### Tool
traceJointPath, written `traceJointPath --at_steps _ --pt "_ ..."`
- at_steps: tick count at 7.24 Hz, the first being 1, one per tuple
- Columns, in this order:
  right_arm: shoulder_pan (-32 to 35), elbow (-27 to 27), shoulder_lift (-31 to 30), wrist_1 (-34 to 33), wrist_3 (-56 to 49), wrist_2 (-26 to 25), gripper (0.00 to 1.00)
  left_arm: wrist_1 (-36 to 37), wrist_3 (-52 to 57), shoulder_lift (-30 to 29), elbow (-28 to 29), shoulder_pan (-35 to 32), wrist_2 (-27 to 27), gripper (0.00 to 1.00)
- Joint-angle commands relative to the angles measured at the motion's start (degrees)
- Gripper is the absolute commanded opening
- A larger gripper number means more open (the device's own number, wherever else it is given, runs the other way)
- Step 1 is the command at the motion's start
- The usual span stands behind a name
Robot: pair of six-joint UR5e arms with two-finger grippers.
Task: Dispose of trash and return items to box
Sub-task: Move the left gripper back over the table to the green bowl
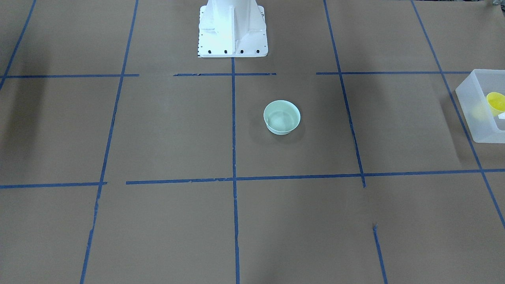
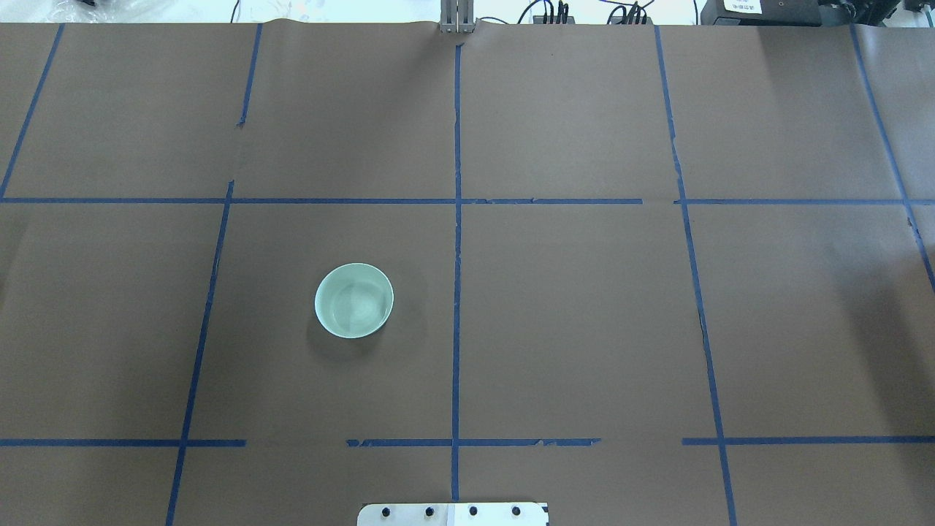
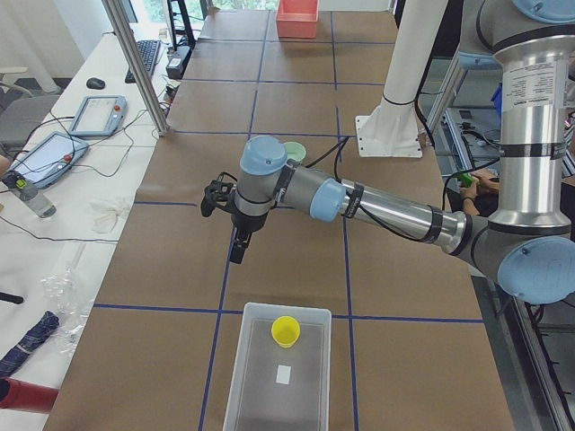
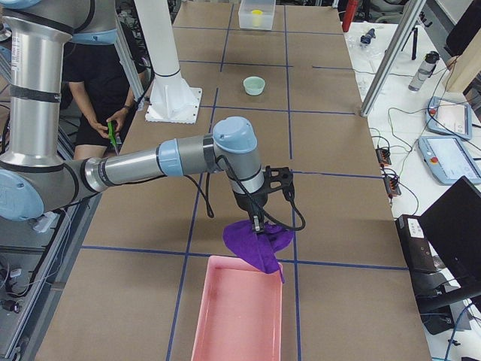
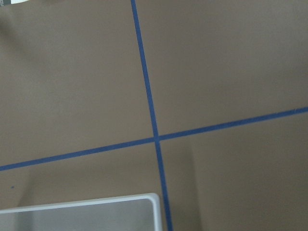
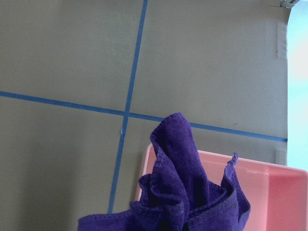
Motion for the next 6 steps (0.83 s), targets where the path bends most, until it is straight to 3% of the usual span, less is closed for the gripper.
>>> traceJointPath --at_steps 1,2,4,6 --pt "2.1 -7.0 -0.2 0.6 -8.0 -0.6 0.00 -8.0 -14.0 -0.4 -1.1 9.7 -1.3 1.00" --pt "2.0 -10.5 -0.5 5.4 -8.1 -0.6 0.00 -12.7 -21.3 -0.4 -1.0 14.6 -1.0 1.00" --pt "2.0 -22.4 -0.4 19.8 -7.8 -0.6 0.00 -19.5 -34.7 -0.4 -1.4 23.6 -1.0 1.00" --pt "2.0 -27.9 -0.1 25.1 -7.3 -0.6 0.00 -22.8 -45.3 -1.8 -3.7 31.1 1.4 1.00"
